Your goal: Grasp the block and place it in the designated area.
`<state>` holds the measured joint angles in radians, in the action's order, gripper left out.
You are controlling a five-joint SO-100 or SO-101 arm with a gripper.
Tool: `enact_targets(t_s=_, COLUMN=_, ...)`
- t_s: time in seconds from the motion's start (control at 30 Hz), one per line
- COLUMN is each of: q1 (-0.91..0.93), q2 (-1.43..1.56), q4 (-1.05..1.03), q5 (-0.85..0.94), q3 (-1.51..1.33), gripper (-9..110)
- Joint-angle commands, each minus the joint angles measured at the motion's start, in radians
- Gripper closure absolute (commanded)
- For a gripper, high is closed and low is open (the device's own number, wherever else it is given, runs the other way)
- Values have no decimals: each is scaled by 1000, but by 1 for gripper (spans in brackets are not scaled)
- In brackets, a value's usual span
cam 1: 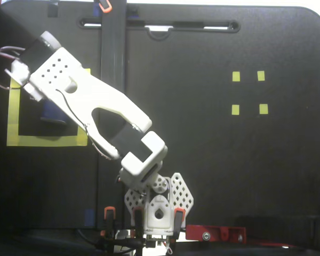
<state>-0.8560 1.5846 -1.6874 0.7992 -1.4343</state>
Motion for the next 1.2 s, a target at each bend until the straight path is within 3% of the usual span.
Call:
enact_targets(t_s=0.0, q1=2, q2=40, q4=6, q5=5, q3=31, gripper=101)
enact_targets(t_s=0.1, q1=2, q2=40, q4=23, q5=-41, q3=31, gripper=101)
enact_targets(t_s=0.27, q1=5, q2=38, q4=75, q5=-265, q3=31, gripper=101)
enact_targets(t_s=0.6, q1=55, q2=32, q4=95, q5=-951, q3=29, gripper=102)
enact_targets(t_s=1.17, q1=106, q2=32, q4=107, q5=-988, q3=29, gripper=102)
